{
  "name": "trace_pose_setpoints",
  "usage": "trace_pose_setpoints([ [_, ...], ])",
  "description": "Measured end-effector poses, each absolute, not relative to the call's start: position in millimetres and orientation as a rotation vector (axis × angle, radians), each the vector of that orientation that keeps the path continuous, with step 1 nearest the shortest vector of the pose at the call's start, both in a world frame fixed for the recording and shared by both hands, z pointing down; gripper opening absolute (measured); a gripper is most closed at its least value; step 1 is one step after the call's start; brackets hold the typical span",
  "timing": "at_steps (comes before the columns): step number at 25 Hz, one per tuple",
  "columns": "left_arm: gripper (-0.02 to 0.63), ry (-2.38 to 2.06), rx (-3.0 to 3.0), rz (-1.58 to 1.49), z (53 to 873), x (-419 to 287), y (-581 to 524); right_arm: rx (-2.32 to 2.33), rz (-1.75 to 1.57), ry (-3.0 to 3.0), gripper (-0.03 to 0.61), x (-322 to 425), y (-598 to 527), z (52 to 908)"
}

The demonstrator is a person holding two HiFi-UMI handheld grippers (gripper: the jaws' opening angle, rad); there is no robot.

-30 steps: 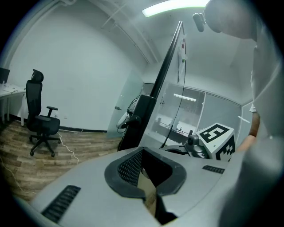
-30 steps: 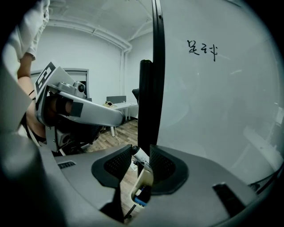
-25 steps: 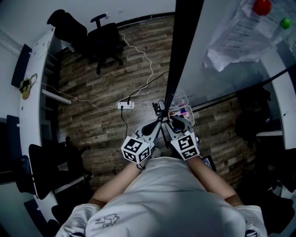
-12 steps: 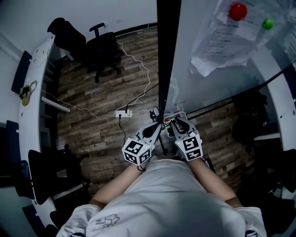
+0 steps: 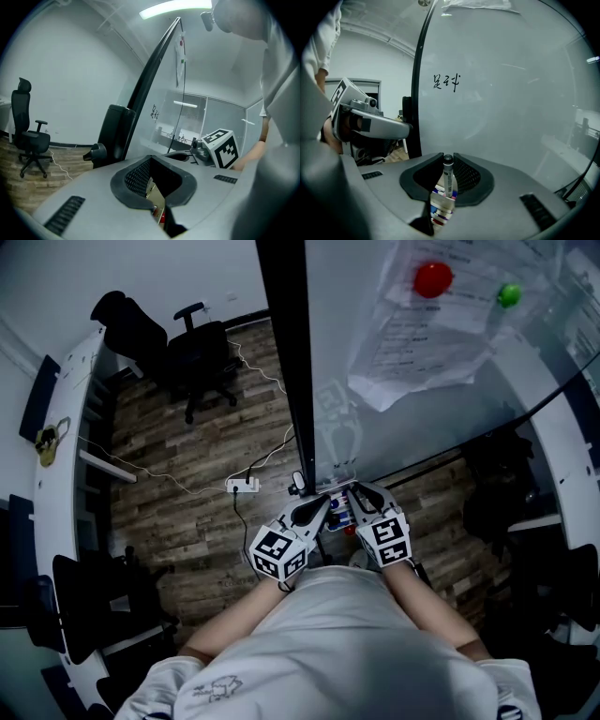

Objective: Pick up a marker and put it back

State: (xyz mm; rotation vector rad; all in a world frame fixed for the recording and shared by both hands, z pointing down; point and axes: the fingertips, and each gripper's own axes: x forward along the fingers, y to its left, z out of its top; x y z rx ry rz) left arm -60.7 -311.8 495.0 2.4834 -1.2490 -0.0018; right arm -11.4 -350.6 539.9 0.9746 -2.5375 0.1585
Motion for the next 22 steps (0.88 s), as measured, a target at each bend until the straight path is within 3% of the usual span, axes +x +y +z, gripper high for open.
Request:
trace_pose_setpoints([
  [22,0.006,-1.201,2.558,-0.007,479,-56,-303,1.097,0.146,-2.615,0.067,1,-342,500],
])
